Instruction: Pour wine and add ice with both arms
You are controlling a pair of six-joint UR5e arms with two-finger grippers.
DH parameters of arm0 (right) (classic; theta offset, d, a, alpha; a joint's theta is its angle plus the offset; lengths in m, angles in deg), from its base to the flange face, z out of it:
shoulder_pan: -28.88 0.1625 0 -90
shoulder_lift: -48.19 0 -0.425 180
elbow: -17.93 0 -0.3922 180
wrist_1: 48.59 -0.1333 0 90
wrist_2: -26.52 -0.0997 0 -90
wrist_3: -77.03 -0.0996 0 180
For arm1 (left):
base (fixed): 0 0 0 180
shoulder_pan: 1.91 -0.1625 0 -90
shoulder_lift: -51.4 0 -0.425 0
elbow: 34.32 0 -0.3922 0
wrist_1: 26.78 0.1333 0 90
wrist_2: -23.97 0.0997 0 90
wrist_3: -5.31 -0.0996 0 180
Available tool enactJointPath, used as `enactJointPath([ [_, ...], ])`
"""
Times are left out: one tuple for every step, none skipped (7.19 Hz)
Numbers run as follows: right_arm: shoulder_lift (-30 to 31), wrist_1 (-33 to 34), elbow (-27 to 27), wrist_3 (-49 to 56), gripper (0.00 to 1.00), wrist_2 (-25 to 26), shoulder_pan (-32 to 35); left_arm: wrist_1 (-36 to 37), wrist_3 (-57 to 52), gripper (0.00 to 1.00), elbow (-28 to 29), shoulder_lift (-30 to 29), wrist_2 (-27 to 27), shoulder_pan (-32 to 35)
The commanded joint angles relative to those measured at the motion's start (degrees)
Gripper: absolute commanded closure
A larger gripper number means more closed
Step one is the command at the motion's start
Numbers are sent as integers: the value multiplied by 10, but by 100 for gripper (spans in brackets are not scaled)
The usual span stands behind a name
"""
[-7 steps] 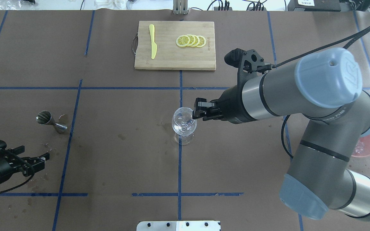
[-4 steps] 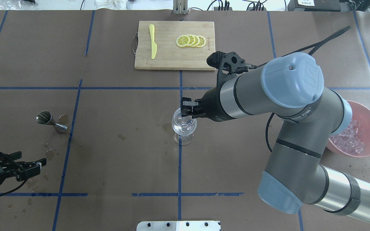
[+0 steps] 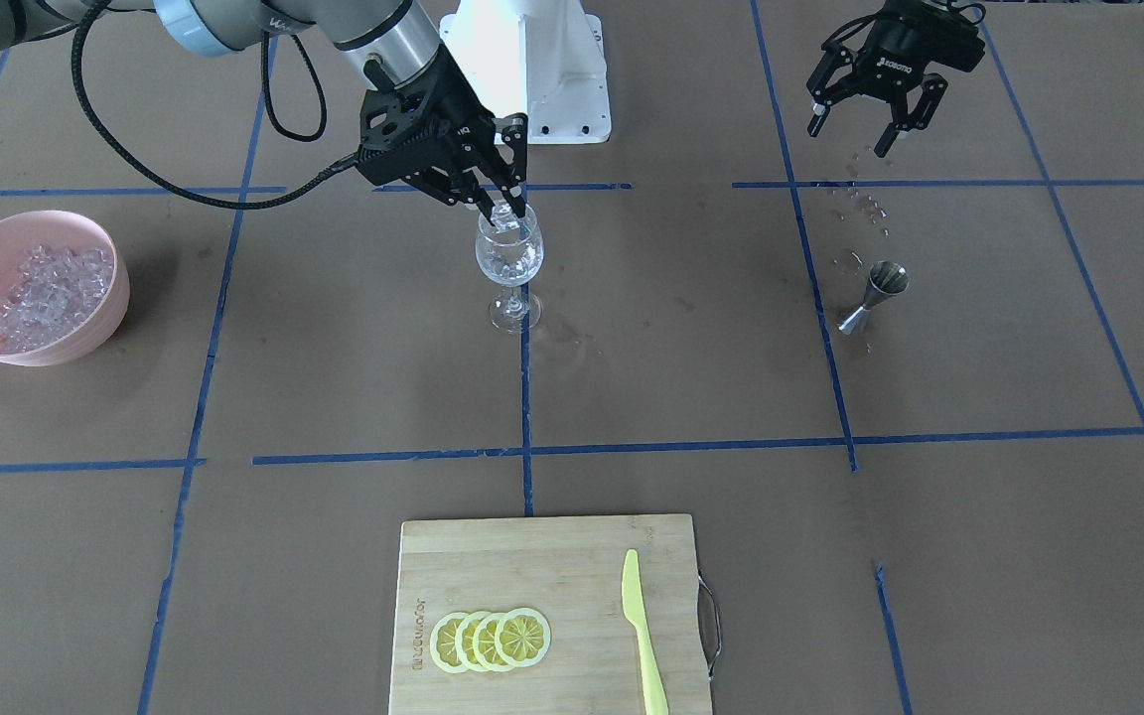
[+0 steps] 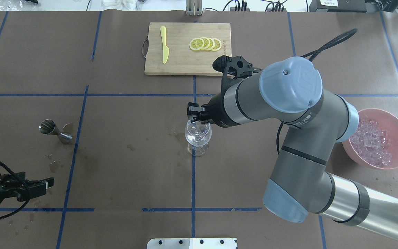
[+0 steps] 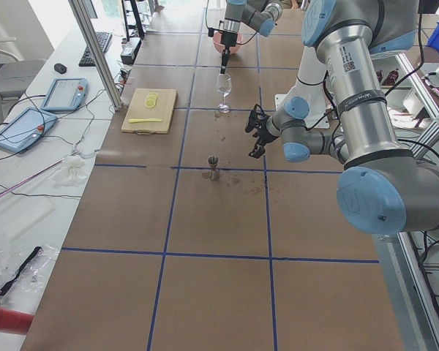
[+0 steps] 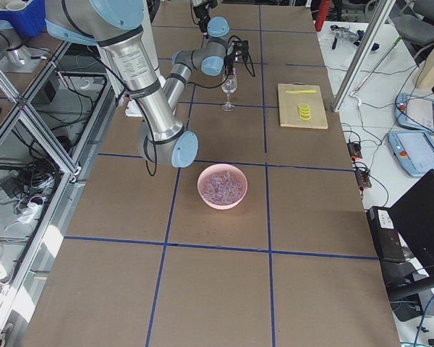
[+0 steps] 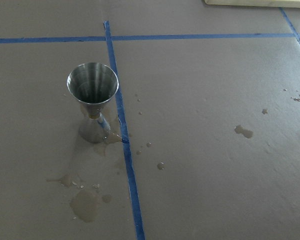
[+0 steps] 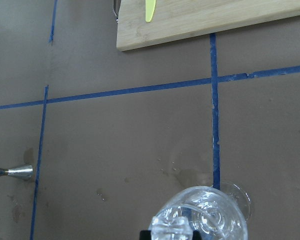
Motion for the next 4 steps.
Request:
enactJointPath([
  [3,1,2,-3,100,0,-1,65,1,0,-50,-8,-46,31],
  [4,1,3,-3,91,0,-5,79,1,0,-63,-20,-76,57],
  [5,1,3,-4,46,1,-11,84,0,0,-67,-25,-83,65],
  [6,1,4,-10,10,15,-18,100,0,0,-78,-32,-102,80],
])
